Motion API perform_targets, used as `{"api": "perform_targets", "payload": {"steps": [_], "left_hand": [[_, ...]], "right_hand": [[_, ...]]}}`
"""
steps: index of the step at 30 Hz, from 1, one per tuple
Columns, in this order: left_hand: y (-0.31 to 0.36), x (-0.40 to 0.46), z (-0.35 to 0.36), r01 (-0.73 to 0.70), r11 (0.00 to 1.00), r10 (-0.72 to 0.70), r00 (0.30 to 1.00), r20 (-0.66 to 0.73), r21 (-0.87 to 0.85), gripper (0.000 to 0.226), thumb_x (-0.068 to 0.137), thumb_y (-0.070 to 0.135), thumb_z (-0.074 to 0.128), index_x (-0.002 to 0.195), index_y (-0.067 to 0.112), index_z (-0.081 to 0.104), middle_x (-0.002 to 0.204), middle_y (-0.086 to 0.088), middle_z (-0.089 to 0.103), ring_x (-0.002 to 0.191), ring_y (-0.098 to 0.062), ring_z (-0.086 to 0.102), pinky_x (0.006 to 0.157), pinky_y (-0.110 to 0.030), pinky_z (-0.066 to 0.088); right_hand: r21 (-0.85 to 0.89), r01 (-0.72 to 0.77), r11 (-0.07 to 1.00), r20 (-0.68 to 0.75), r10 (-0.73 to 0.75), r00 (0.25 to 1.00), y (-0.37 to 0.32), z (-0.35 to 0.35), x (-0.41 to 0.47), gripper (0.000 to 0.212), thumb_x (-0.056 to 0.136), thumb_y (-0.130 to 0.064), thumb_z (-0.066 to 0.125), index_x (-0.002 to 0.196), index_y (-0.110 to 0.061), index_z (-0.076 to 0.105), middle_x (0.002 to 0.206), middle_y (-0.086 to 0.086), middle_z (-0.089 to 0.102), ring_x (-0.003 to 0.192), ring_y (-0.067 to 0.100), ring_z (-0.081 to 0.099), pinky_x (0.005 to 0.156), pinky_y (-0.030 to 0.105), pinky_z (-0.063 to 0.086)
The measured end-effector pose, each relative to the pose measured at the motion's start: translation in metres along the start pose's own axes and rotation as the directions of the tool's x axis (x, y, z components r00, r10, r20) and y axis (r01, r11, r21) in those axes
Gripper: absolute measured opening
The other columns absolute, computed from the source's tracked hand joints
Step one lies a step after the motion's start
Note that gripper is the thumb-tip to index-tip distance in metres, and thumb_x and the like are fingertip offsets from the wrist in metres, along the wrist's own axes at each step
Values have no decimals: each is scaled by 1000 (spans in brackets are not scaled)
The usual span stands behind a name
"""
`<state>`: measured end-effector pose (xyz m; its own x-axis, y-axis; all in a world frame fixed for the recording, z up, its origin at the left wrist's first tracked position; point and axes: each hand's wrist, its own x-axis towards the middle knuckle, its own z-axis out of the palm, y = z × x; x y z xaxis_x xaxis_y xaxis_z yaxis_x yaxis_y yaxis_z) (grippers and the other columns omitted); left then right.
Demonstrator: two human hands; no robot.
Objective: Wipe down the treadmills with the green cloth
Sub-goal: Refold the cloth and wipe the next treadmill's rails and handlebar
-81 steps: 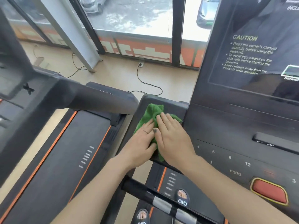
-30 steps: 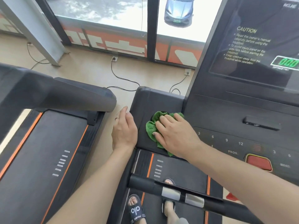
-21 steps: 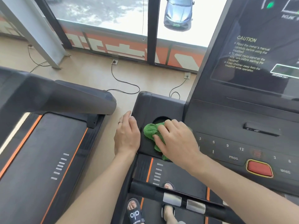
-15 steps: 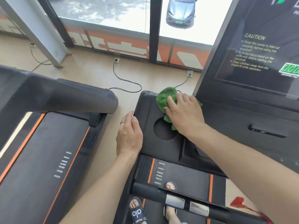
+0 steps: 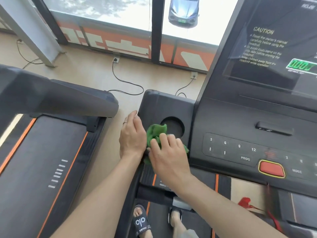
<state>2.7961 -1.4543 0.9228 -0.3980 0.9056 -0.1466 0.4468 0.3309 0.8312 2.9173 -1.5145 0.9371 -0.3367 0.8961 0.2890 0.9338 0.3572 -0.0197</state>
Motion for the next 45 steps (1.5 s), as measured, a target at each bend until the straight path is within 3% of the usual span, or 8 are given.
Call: {"api": "perform_targets", "payload": {"steps": [14,21,28,30,33,36,41,45], "left_hand": [[-2,0,-8,53,977,-52,999,11,-209,47,104,30,27,136,20,60,135,7,62,127,-11,54,113,-32,37],[-13,-8,-28,148,978,-119,976,183,-150,48,107,37,23,147,25,48,149,6,51,138,-13,44,118,-32,29],[-37,-43,-49,85,996,-93,963,254,42,48,109,34,23,153,24,41,154,1,46,142,-20,38,110,-27,26],[-41,-58,-48,69,995,-83,965,247,65,49,110,36,21,155,27,37,156,3,44,143,-20,36,109,-25,25],[-41,-66,-49,79,992,-99,972,212,101,50,110,38,21,156,28,37,155,-1,45,142,-22,38,109,-28,28],[-43,-67,-48,88,987,-112,975,191,132,51,109,39,20,154,26,40,152,-5,49,140,-24,41,111,-32,30],[-45,-67,-46,71,986,-89,990,113,153,50,108,34,21,148,24,48,143,-6,56,132,-26,48,104,-36,37],[-47,-66,-44,70,986,-86,991,98,151,48,107,34,21,141,23,53,135,-8,62,123,-28,53,98,-38,41]], "right_hand": [[-20,7,1000,-98,-9,995,-7,6,-16,25,100,-22,45,80,-12,56,85,12,53,72,30,45,61,41,34],[-181,436,882,30,-438,899,45,3,-41,17,96,-19,52,106,-10,62,99,15,60,77,32,52,63,41,41],[103,196,975,64,-203,977,-20,-1,-57,25,100,-30,43,89,-13,58,90,9,53,74,29,47,64,40,40],[323,-161,933,216,92,972,-32,-7,-77,26,102,-30,40,85,-17,55,89,3,52,76,27,49,66,40,41],[448,-876,177,526,741,419,-26,-4,-75,27,96,-29,36,77,-18,52,85,2,61,81,29,57,73,36,46],[449,-655,-608,833,549,61,-14,-2,-54,28,78,-11,34,67,-15,59,66,5,58,49,24,50,52,29,43],[283,-297,-912,952,305,-28,35,-12,-64,31,83,-20,54,59,-27,35,67,-8,31,49,16,30,46,21,32],[386,-19,-922,904,383,-193,43,-2,-62,32,69,-44,60,82,-17,50,94,8,56,80,24,55,87,39,50]]}}
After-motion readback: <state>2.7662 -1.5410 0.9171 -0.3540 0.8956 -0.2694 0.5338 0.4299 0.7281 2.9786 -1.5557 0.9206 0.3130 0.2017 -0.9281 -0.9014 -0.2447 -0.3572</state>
